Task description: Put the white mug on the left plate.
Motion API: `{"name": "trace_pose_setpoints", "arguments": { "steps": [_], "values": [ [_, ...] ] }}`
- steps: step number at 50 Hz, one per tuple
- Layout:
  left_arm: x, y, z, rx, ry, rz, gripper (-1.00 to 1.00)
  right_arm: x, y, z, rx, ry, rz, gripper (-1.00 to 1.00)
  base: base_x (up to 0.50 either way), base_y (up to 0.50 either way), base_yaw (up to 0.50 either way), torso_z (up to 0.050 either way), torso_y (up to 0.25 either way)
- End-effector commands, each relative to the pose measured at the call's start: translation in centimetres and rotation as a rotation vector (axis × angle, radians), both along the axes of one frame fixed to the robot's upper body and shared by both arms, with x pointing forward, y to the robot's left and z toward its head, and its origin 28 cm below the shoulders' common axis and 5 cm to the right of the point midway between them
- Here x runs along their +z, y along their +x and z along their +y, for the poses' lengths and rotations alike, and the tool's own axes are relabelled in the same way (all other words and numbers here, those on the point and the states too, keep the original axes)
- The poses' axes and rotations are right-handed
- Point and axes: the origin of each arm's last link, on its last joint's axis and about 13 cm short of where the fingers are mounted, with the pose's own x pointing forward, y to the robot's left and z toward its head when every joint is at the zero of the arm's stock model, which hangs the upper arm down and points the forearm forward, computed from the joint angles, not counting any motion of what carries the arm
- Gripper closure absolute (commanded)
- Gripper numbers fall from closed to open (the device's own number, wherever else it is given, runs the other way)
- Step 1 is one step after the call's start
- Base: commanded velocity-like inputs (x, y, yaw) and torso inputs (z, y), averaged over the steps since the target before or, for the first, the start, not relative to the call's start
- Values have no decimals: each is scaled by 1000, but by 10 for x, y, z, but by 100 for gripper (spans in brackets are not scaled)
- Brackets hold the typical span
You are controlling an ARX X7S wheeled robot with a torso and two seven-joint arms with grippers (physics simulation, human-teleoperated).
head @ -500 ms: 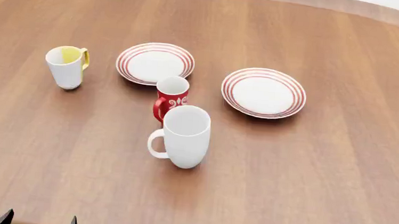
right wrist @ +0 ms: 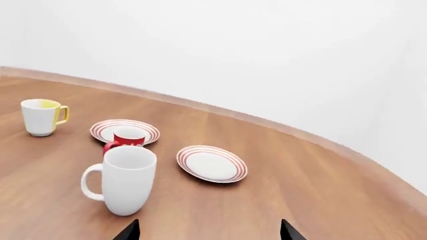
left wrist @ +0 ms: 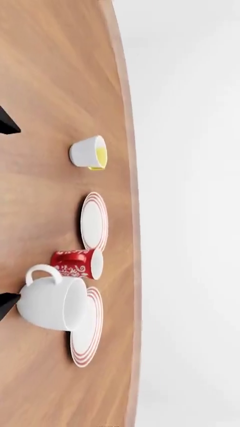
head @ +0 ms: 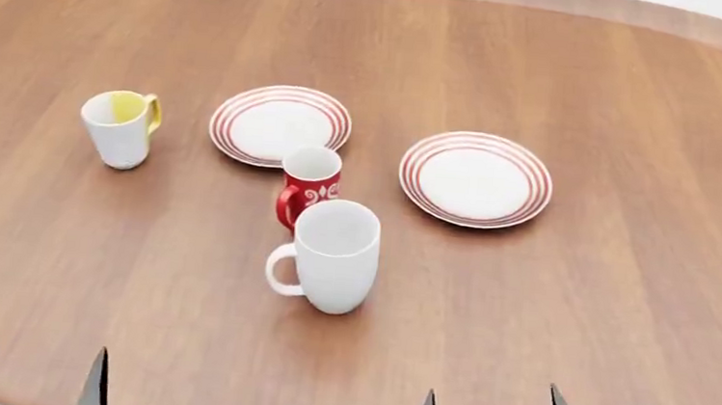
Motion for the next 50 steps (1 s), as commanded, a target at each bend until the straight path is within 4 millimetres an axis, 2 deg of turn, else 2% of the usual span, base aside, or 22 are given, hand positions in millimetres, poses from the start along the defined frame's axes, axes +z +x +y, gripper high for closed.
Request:
{"name": "trace_pose_setpoints", "arguments": {
  "steps": [1, 7, 36, 50],
  "values": [
    [21, -6, 7, -25, 29, -25, -100, 30, -7, -6, -10, -92, -31, -100, 211, 0, 0, 0, 0],
    [20, -5, 9, -37, 56, -9, -100, 23, -5, -8, -28, -106, -13, -100, 215, 0, 0, 0, 0],
    [24, -7, 10, -38, 51, -15, -100, 23, 0, -8, -41, -96, -9, -100, 213, 73, 0, 0, 0],
    [20, -9, 12, -32, 48, -11, -100, 21, 0, -10, -51, -77, -8, -100, 215, 71, 0, 0, 0]
  ]
}}
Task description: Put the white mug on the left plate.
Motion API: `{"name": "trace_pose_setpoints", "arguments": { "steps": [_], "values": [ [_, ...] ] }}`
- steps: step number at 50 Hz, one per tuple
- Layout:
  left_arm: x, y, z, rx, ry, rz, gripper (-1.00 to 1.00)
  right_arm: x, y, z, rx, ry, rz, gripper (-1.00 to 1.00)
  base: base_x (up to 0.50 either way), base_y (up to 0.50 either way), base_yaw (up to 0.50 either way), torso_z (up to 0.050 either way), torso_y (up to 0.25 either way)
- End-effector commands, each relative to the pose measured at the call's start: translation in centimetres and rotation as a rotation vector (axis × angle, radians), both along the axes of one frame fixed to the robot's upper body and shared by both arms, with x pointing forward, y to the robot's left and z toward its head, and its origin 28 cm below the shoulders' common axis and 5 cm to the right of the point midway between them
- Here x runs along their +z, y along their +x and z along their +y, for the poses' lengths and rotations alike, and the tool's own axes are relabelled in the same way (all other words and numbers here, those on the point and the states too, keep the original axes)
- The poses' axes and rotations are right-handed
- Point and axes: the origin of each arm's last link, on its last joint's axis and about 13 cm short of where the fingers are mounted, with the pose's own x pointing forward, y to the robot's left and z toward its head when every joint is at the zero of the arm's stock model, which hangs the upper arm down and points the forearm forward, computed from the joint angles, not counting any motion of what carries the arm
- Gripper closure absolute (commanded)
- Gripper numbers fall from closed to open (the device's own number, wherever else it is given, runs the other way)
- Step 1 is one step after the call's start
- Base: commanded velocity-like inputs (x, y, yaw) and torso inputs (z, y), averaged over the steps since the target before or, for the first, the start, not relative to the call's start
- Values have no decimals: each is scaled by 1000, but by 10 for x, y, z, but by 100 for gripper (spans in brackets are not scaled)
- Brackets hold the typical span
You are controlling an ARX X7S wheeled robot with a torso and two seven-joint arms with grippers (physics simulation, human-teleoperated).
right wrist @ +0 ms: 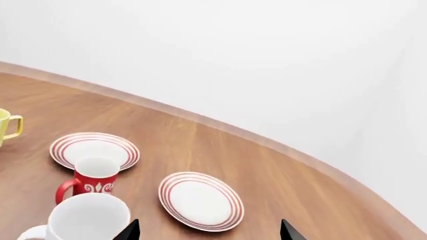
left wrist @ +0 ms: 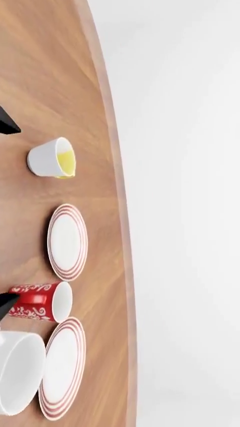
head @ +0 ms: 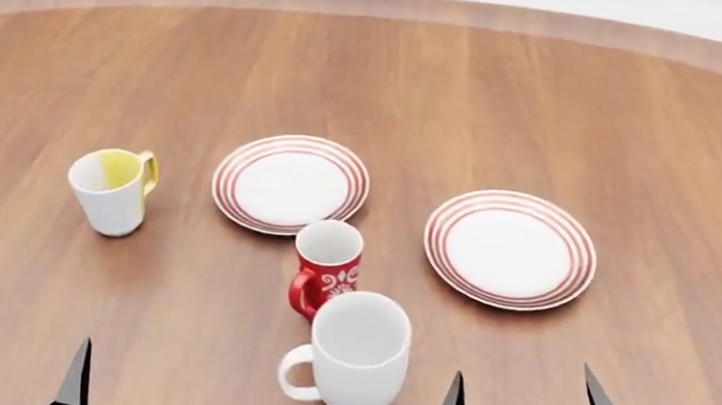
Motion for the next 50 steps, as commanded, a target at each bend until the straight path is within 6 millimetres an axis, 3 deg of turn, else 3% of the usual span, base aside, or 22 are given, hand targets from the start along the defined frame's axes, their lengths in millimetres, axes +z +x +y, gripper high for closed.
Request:
{"name": "trace_pose_setpoints", "arguments": {
  "steps": [1, 50],
  "values": [
    [-2, -2, 1, 2, 0, 3, -100, -2, 0, -1, -5, 12, 2, -100, 219, 55, 0, 0, 0],
    [0, -3, 0, 7, 2, -11, -100, 8, -2, -3, -9, 30, -25, -100, 224, 41, 0, 0, 0]
  ]
}}
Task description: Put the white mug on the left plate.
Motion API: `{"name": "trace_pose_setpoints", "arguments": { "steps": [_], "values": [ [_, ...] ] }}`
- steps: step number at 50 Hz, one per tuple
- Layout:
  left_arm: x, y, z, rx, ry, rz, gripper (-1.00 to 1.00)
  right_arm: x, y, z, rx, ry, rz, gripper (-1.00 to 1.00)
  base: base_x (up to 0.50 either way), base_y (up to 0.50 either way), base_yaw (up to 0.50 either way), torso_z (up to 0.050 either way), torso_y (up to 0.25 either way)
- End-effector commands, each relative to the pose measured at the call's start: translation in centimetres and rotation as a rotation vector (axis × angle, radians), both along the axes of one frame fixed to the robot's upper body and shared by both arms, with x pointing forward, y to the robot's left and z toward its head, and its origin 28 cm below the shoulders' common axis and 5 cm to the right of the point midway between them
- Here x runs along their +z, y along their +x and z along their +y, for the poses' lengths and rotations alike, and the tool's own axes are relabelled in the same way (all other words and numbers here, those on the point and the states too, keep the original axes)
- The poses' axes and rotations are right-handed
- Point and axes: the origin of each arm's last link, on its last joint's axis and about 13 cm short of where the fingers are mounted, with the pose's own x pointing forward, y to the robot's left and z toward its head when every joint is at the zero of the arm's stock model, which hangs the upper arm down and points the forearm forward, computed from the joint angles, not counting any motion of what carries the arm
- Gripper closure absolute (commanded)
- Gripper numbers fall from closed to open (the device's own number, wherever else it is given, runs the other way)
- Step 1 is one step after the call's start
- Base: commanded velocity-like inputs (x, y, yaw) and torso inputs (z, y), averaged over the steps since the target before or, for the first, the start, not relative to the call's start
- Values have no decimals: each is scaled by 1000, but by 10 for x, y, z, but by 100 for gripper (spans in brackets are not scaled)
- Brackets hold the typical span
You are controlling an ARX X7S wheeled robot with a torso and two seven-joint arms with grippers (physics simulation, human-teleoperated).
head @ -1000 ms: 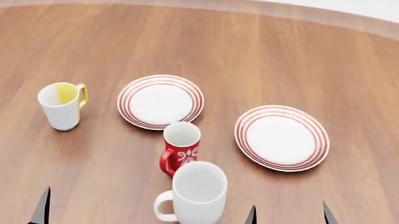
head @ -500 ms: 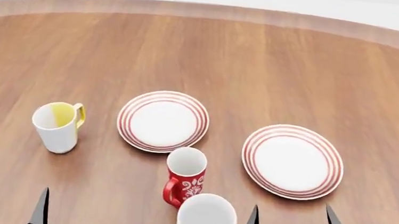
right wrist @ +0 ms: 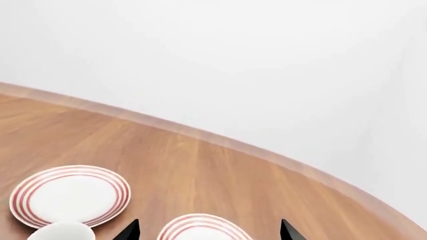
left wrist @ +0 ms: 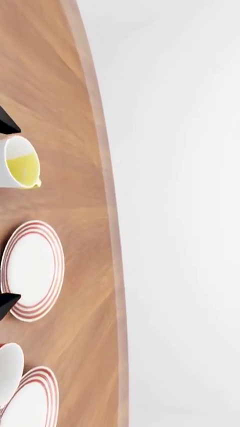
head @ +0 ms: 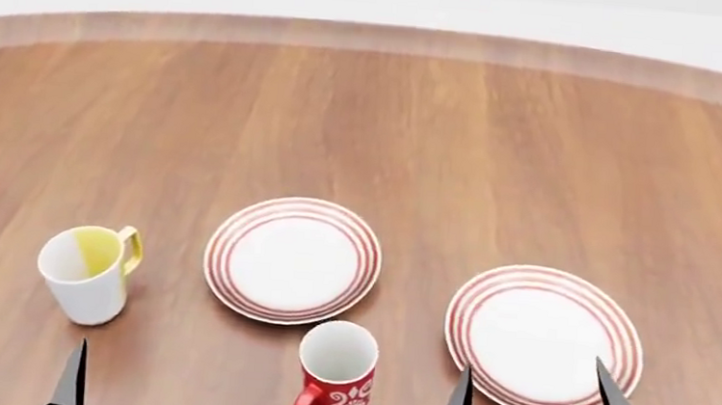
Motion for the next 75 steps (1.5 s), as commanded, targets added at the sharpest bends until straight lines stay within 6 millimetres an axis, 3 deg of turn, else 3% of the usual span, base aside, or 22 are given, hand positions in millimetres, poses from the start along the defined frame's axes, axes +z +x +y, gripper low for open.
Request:
{"name": "trace_pose_setpoints", "arguments": {
  "steps": [1, 58, 68, 69, 74, 75],
  "values": [
    [0, 0, 0, 0, -4, 1, -100, 0, -1, -1, -2, 1, 1, -100, 246, 0, 0, 0, 0],
    [-6, -4, 0, -55, 36, -8, -100, 0, -2, -3, -12, 5, -18, -100, 222, 0, 0, 0, 0],
    [-2, -40, 21, -169, 74, 5, -100, -3, -4, -3, -11, 19, -14, -100, 0, 0, 0, 0, 0],
    [-18, -62, 27, -224, 127, 27, -100, -7, 0, -3, -10, 26, -4, -100, 0, 0, 0, 0, 0],
    [-18, -82, 33, -225, 136, 16, -100, -4, -5, 1, 8, 30, -10, -100, 0, 0, 0, 0, 0],
    [-54, -123, 42, -272, 265, 181, -100, -14, -3, -1, -10, 57, -2, -100, 0, 0, 0, 0, 0]
  ]
}}
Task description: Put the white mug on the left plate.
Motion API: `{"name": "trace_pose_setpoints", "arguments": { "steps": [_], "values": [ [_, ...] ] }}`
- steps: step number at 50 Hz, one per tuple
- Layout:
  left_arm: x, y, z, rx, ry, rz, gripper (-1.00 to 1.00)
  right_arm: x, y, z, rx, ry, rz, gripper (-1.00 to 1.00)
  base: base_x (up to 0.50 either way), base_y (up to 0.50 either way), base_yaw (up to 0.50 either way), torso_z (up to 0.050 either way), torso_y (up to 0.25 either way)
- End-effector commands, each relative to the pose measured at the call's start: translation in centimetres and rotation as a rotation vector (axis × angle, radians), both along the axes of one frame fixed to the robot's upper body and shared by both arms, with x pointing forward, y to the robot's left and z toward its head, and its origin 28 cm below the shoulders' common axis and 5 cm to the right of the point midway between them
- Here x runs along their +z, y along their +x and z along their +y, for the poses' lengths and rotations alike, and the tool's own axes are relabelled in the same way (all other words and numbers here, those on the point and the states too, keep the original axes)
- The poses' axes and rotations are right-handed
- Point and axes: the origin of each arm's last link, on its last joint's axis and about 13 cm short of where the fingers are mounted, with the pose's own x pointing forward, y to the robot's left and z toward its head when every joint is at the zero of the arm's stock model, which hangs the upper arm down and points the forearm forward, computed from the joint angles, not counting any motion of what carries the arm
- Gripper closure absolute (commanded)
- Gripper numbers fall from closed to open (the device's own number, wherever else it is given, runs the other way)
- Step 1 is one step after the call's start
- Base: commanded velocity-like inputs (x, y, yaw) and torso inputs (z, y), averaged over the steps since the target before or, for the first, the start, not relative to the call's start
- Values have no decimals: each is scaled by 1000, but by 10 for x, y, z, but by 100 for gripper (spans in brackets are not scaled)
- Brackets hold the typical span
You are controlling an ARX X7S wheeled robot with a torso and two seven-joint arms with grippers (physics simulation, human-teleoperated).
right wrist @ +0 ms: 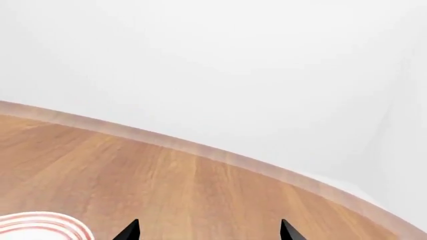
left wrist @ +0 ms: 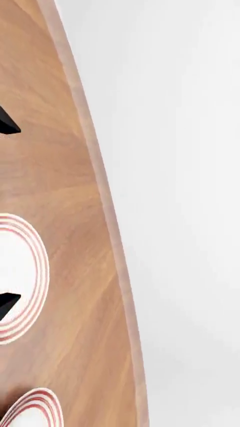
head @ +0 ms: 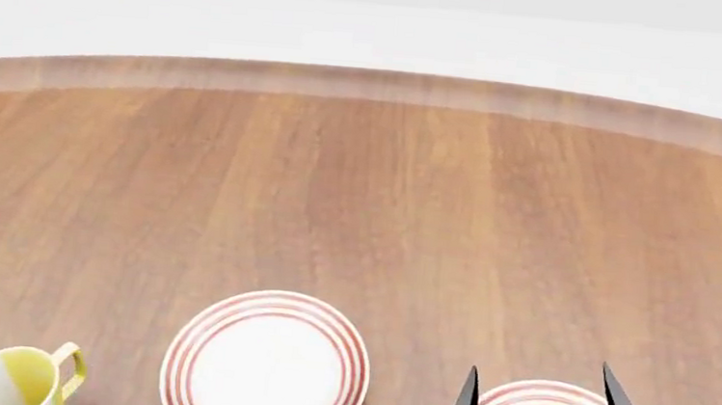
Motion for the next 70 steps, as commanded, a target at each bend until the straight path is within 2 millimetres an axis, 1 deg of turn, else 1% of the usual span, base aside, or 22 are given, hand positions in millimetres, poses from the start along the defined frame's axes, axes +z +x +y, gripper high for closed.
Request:
{"name": "trace_pose_setpoints", "arguments": {
  "steps": [1, 2, 3, 4, 6, 7, 30, 34, 38, 41, 46, 54, 57, 63, 70],
  "values": [
    [-36, -109, 21, -129, 109, 131, -100, -12, 0, 0, -3, 41, 9, -100, 0, 0, 0, 0, 0],
    [-26, -112, 25, -97, 90, 0, -100, -12, 0, 0, -4, 40, 10, -100, 0, 0, 0, 0, 0],
    [-22, -119, 32, -37, 101, -19, -100, -12, 0, 1, -3, 48, 14, -100, 0, 0, 0, 0, 0],
    [-24, -131, 30, -4, 87, 6, -100, -13, 1, 1, -4, 48, 14, -100, 0, 0, 0, 0, 0],
    [-25, -132, 30, -295, 116, 66, -100, -14, 2, 1, -3, 45, 17, -100, 0, 0, 0, 0, 0],
    [-25, -132, 30, -349, 120, 78, -100, -13, 1, 1, -2, 46, 18, -100, 0, 0, 0, 0, 0],
    [-29, -136, 34, -353, 120, 84, -100, -13, 0, 0, -9, 45, 18, -100, 0, 0, 0, 0, 0],
    [-34, -137, 31, -375, 119, 92, -100, -13, -1, 0, -9, 45, 18, -100, 0, 0, 0, 0, 0],
    [-35, -138, 30, -385, 113, 94, -100, -12, -1, 0, -11, 45, 17, -100, 0, 0, 0, 0, 0],
    [-40, -139, 28, -421, 126, 119, -100, -13, 0, -1, -15, 44, 17, -100, 0, 0, 0, 0, 0],
    [-43, -137, 23, -451, 136, 132, -100, -13, 0, 0, -11, 47, 17, -100, 0, 0, 0, 0, 0],
    [-47, -125, 13, -515, 137, 135, -100, -12, 1, 0, -7, 51, 19, -100, 0, 0, 0, 0, 0],
    [-48, -122, 12, -521, 136, 142, -100, -11, 2, 0, -6, 52, 16, -100, 0, 0, 0, 0, 0],
    [-50, -121, 10, -550, 140, 143, -100, -11, 2, 0, -5, 56, 17, -100, 0, 0, 0, 0, 0],
    [-55, -109, 8, -558, 133, 152, -100, -12, 2, 0, -7, 58, 18, -100, 0, 0, 0, 0, 0]
  ]
}}
